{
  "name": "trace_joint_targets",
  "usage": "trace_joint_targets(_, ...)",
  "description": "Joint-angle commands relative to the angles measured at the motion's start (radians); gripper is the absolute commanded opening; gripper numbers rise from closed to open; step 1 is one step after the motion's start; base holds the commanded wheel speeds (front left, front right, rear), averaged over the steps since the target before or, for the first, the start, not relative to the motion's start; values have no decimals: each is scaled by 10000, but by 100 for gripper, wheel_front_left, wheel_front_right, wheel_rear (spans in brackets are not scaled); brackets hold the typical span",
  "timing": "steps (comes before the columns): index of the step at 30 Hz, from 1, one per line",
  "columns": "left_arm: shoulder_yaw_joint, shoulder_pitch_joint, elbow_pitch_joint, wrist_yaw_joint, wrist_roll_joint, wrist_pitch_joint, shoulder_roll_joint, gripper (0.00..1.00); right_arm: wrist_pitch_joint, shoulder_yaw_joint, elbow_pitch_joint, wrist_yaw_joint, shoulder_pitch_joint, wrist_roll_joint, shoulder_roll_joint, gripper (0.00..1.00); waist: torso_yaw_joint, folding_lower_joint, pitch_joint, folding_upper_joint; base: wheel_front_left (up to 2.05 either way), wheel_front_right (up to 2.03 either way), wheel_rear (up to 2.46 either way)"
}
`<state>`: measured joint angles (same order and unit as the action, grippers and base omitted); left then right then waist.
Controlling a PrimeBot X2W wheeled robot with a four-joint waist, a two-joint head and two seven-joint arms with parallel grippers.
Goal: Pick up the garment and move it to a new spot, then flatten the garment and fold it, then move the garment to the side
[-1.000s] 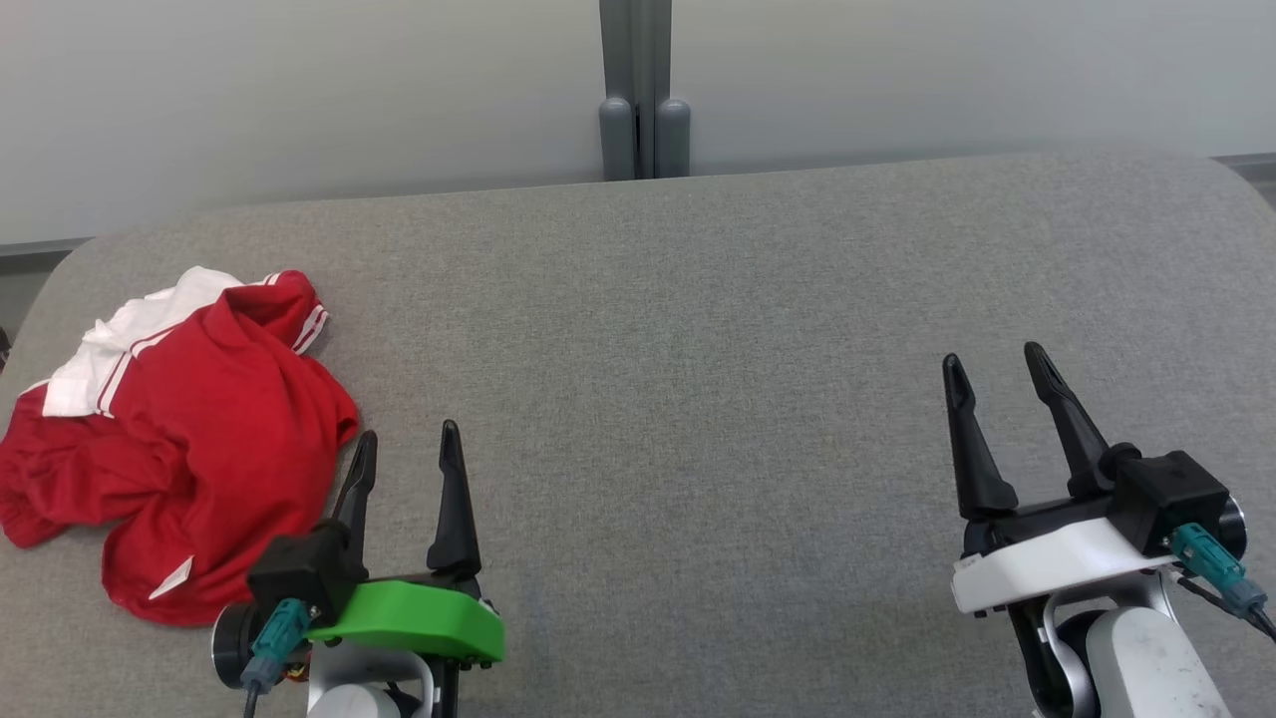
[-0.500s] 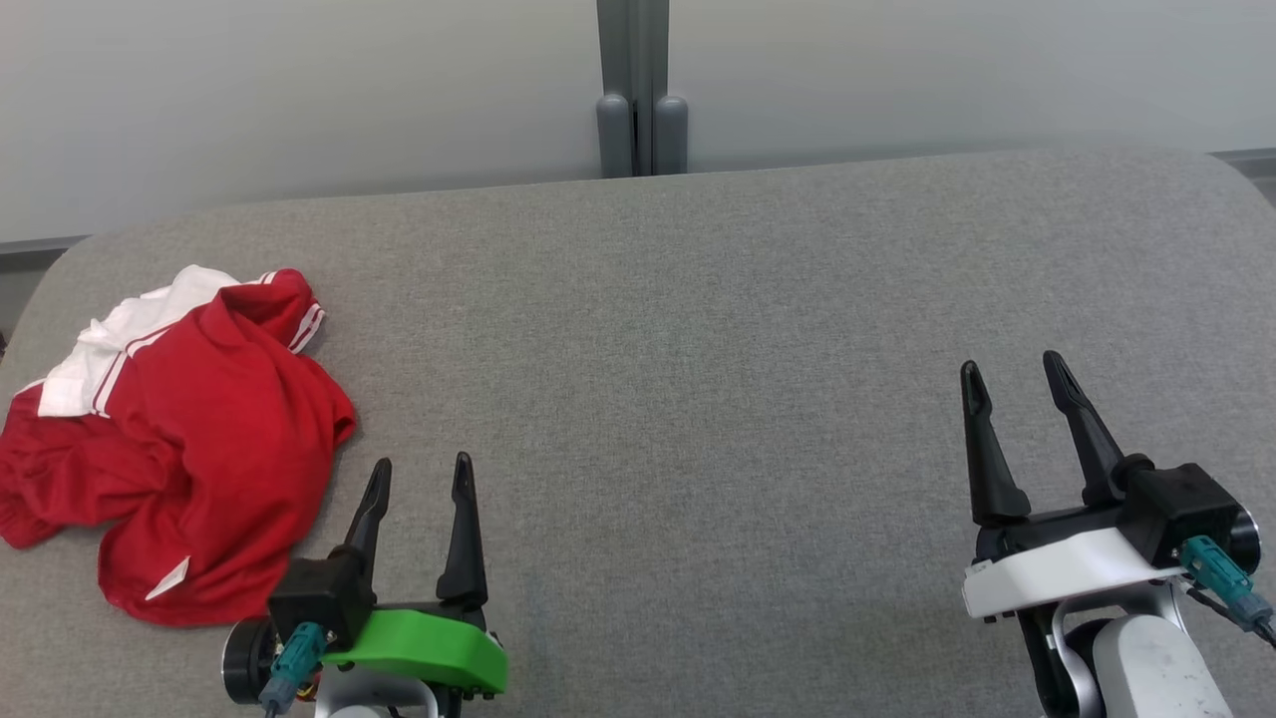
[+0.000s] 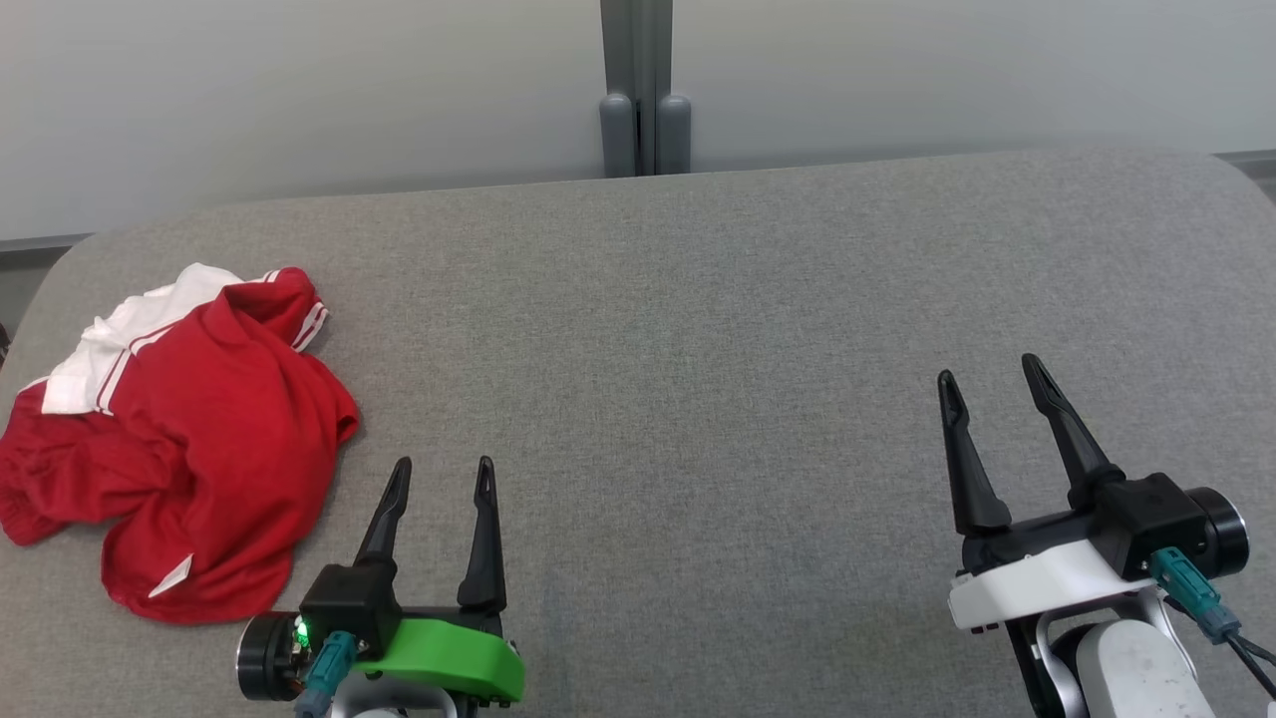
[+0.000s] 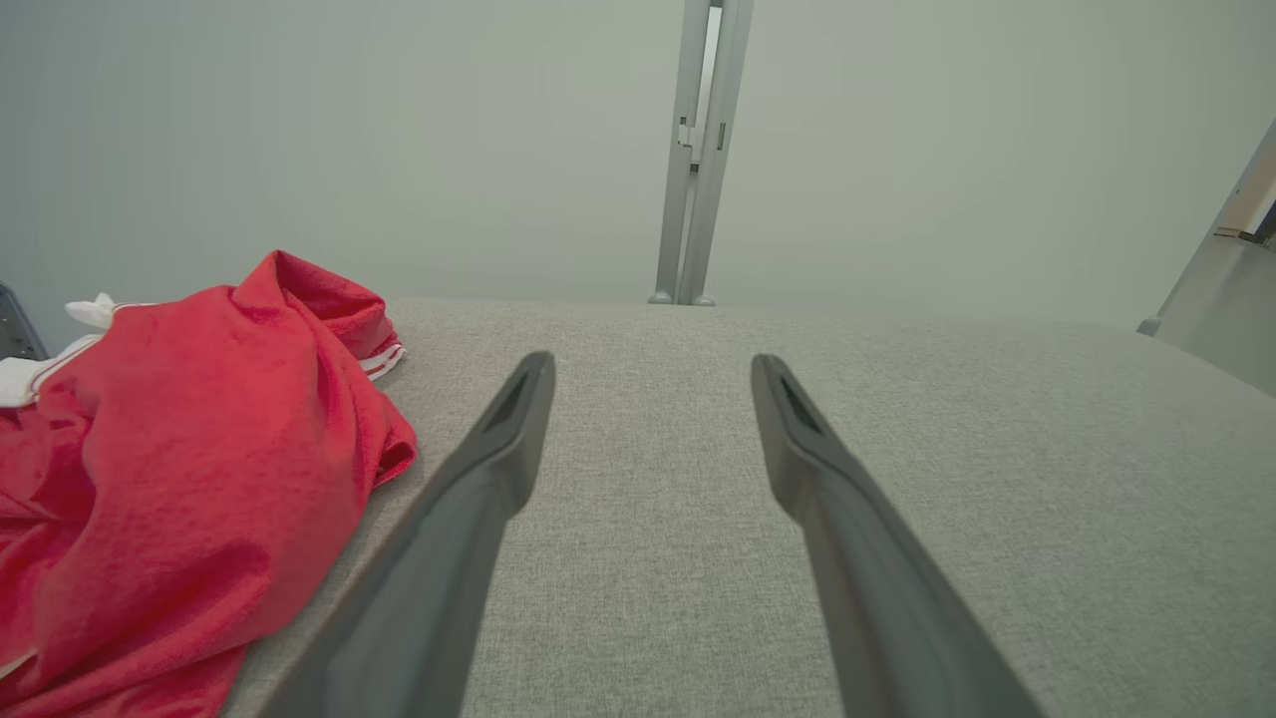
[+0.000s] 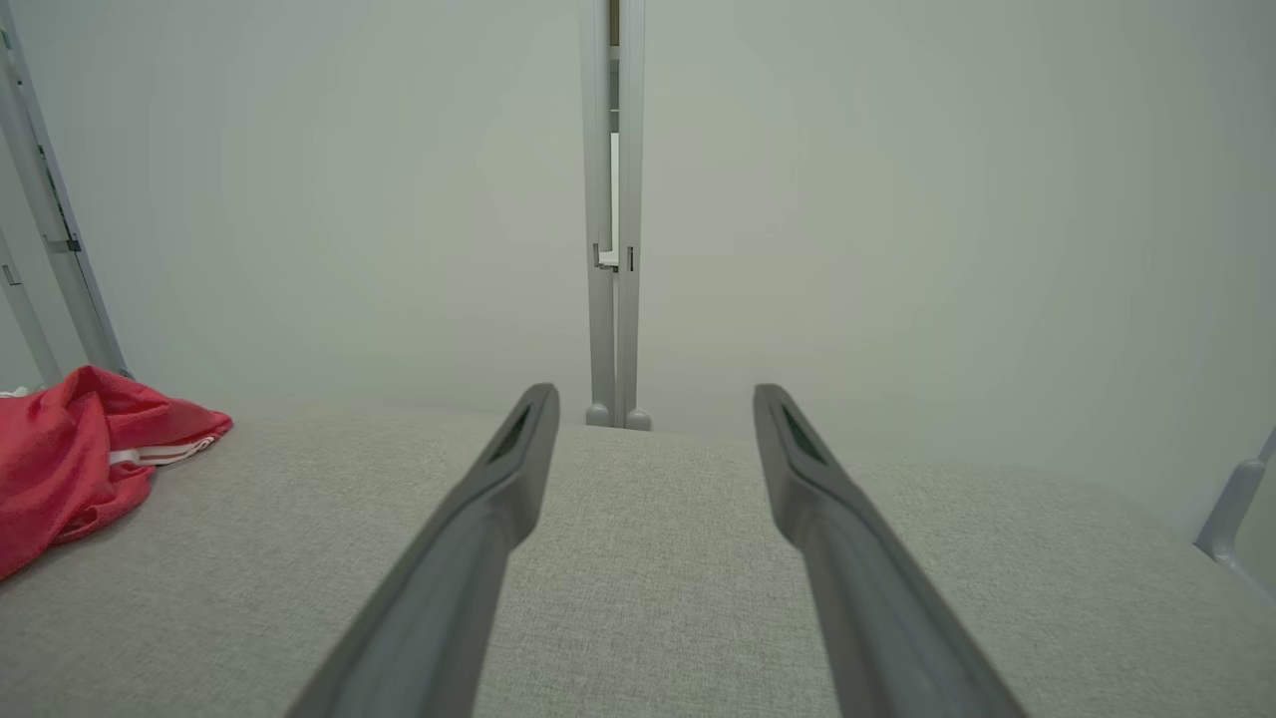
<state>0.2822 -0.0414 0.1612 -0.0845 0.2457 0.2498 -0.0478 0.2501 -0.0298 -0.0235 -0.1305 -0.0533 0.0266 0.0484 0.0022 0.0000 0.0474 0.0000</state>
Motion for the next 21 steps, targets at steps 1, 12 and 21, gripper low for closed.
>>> trace_joint_targets(1,-10,82,-41,-58,-7,90,-45,100,93,-14,53,-4,79,1,33,100,10,0,-3,0,0,0,0)
trace_joint_targets(12,-143,117,82,116,462,153,-46,100,160,-16,-344,-5,187,1175,31,100,48,0,-25,0,0,0,0)
trace_joint_targets(21,-226,-13,96,-70,392,151,-47,100,160,-8,-396,-5,260,1222,31,100,434,0,11,0,0,0,0)
